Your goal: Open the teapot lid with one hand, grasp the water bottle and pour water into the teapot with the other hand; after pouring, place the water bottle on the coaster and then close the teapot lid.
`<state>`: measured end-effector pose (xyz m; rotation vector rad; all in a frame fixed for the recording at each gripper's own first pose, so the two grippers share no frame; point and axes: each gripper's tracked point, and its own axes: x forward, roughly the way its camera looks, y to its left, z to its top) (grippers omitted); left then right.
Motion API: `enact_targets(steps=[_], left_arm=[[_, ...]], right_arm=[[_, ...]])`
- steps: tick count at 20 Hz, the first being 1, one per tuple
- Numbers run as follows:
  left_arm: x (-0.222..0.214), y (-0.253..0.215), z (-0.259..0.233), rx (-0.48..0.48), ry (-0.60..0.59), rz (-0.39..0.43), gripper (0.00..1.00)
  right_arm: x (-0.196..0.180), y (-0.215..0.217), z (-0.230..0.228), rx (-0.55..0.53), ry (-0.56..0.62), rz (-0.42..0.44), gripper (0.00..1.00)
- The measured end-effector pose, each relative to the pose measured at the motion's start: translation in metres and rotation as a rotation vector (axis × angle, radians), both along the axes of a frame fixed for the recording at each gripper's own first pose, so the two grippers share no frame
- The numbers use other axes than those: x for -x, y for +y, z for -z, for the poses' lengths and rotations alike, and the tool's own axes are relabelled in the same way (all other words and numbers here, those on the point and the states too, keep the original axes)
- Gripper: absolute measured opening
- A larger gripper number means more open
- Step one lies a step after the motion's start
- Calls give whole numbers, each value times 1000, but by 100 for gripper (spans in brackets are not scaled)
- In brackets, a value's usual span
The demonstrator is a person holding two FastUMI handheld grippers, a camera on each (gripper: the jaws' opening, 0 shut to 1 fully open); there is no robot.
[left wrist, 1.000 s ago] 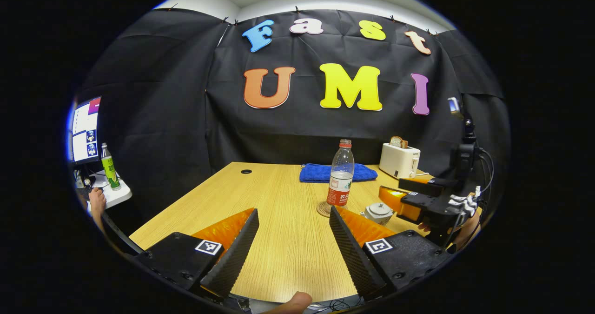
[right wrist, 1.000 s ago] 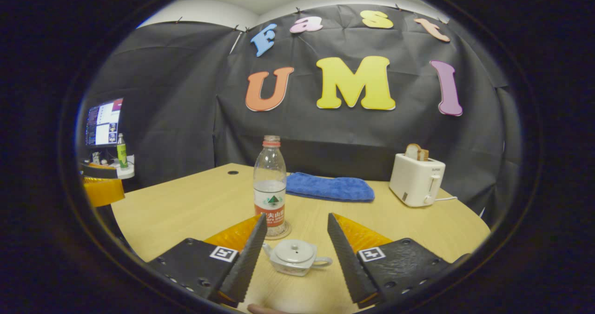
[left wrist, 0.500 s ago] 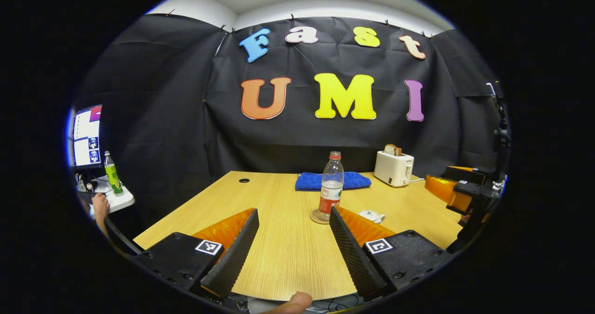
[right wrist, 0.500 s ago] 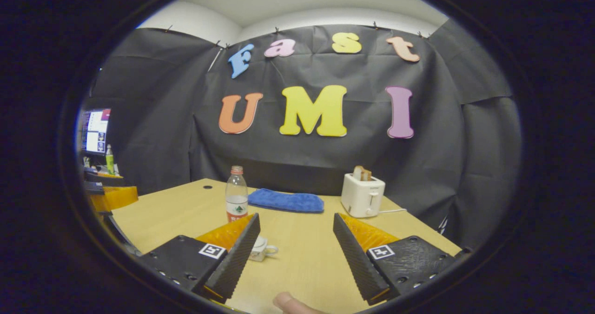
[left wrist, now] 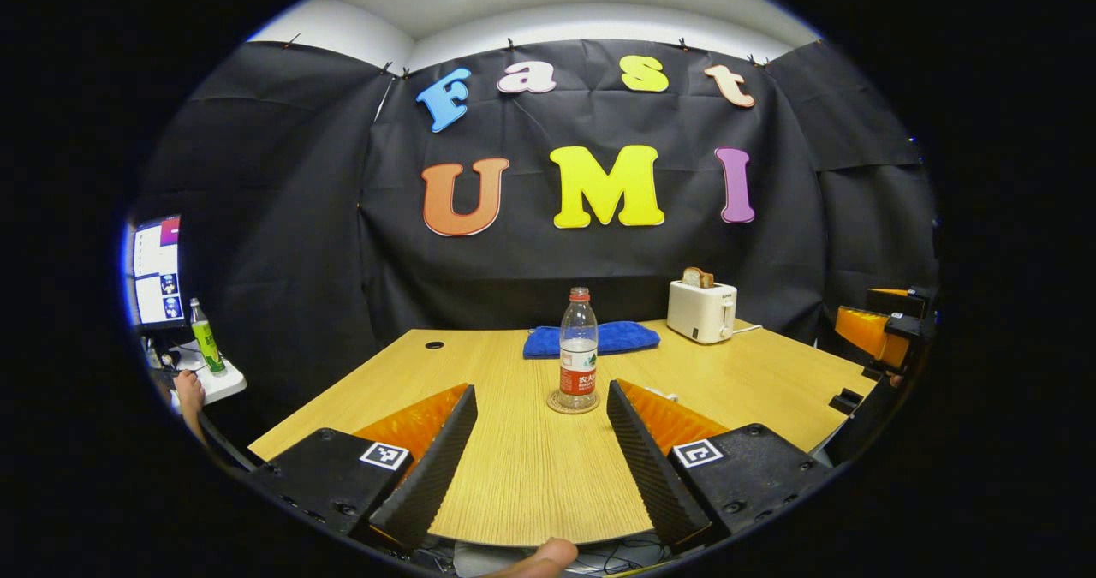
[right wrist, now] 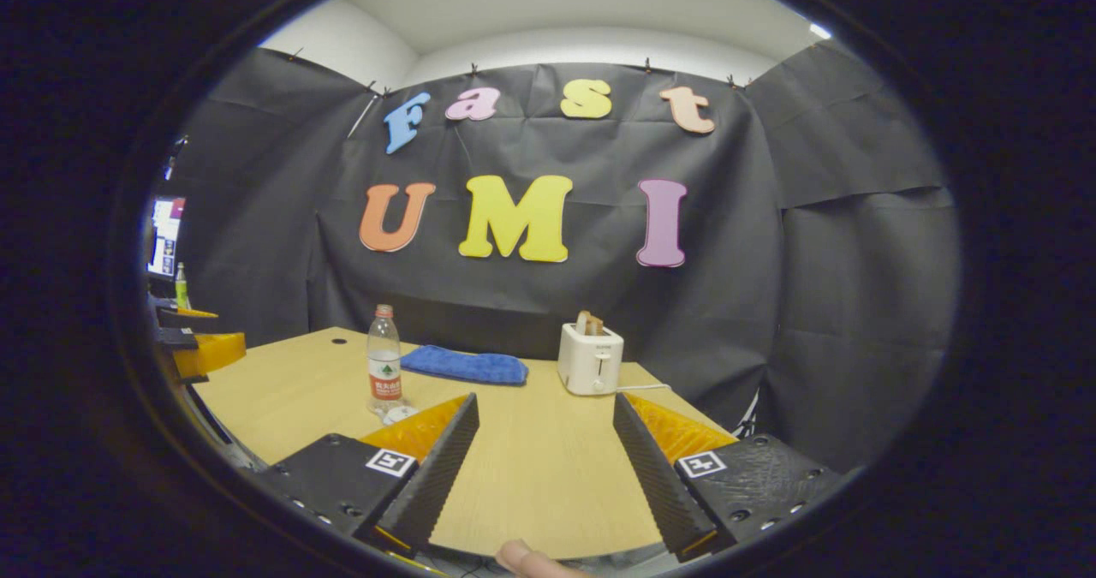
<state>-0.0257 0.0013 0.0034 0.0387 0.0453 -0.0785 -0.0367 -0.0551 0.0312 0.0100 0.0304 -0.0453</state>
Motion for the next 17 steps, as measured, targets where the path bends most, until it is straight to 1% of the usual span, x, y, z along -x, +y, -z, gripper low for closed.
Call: enact_targets(steps=[3, 5, 9, 10, 11, 12, 17], left_arm=[[-3, 0, 3, -1, 4, -5, 96], [-4, 0, 3, 2, 2, -12, 96], [-4, 1, -3, 12, -12, -12, 96], [-2, 2, -3, 18, -15, -11, 96], [-1, 3, -5, 21, -18, -8, 96], [-2, 3, -5, 23, -20, -9, 96], [-2, 4, -5, 31, -22, -8, 96]], right_arm=[[-2, -1, 14, -16, 5, -7, 95], [-8, 1, 26, -8, 41, -10, 95], [-9, 7, 31, -19, 62, -22, 95], [-9, 8, 30, -20, 60, -26, 97], [-9, 10, 30, -18, 57, -28, 95], [-8, 11, 30, -13, 52, -31, 97], [-9, 18, 33, -7, 56, -44, 97]])
